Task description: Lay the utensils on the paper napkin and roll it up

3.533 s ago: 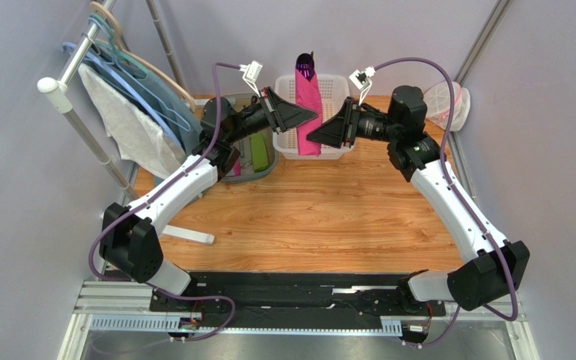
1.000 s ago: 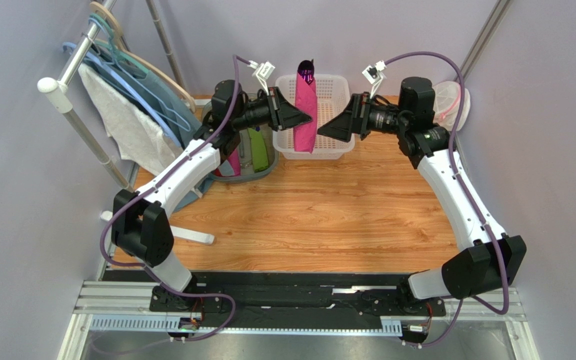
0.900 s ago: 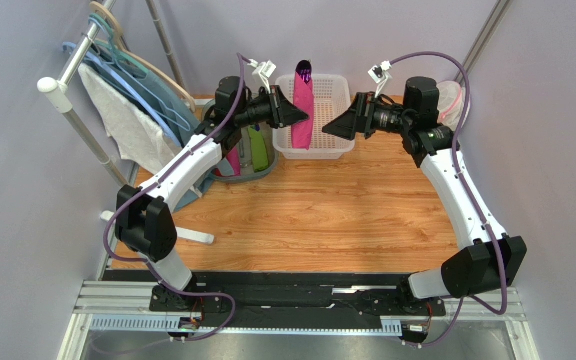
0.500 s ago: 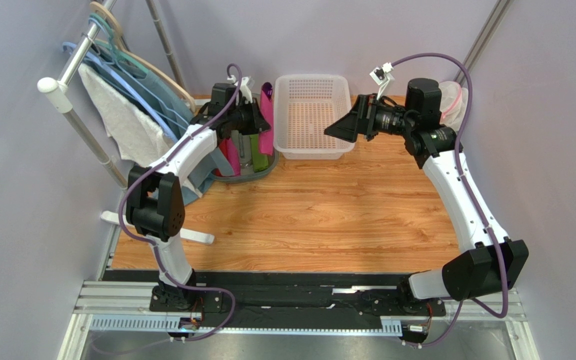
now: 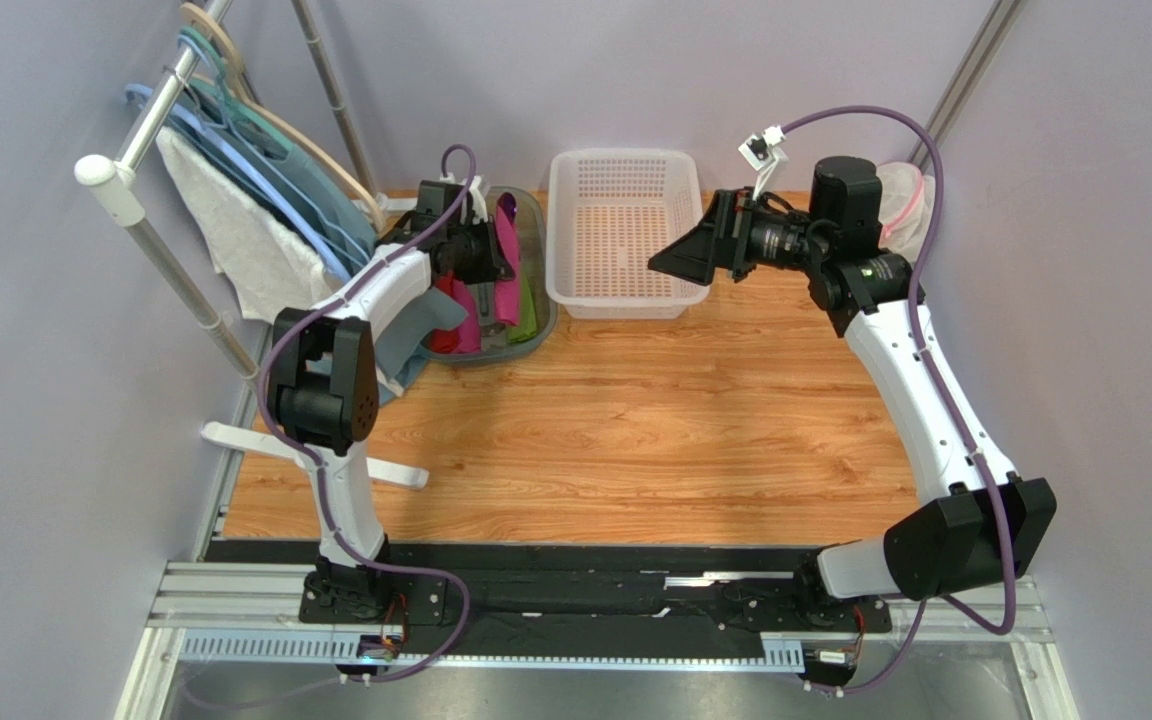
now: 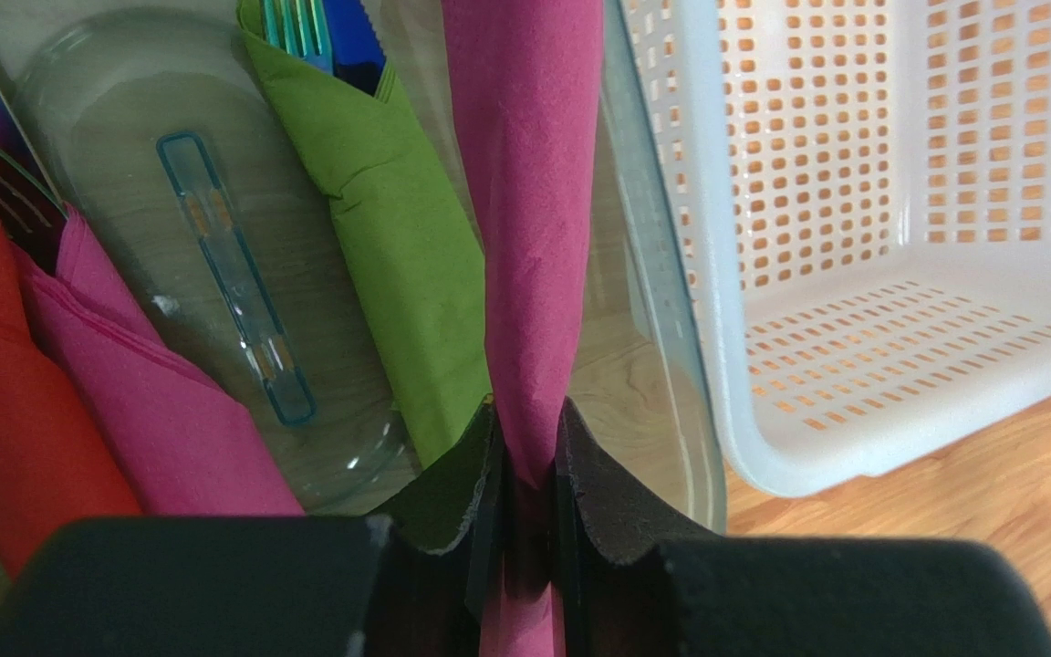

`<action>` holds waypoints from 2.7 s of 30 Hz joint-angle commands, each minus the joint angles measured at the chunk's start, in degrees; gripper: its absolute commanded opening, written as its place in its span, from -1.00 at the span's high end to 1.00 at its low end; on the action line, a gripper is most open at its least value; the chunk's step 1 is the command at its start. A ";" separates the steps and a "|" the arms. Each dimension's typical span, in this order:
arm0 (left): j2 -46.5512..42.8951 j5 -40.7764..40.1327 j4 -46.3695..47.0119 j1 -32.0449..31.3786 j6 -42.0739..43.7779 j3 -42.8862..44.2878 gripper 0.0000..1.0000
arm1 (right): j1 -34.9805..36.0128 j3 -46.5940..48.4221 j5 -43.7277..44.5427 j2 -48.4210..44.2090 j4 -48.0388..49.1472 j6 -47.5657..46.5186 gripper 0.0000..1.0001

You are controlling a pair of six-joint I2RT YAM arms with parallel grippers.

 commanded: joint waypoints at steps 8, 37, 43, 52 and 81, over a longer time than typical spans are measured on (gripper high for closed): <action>4.71 12.19 7.72 3.33 -8.12 3.74 1.00 | 0.05 2.95 -0.10 2.12 0.15 -1.51 -1.00; 13.51 13.53 5.28 3.42 -11.39 6.55 0.52 | 0.05 6.56 -0.72 6.96 -2.40 -3.27 -1.00; 12.19 10.02 1.49 3.42 -8.66 8.40 0.21 | -0.04 6.30 -1.51 7.05 -1.88 -2.65 -1.00; 10.00 4.13 -2.38 3.24 -4.79 9.01 0.10 | 0.05 6.21 -2.04 7.05 -1.17 -2.12 -1.00; -8.27 3.07 5.09 -6.51 10.59 -0.92 -0.13 | 0.05 3.57 -2.57 4.24 -0.73 -2.74 -1.00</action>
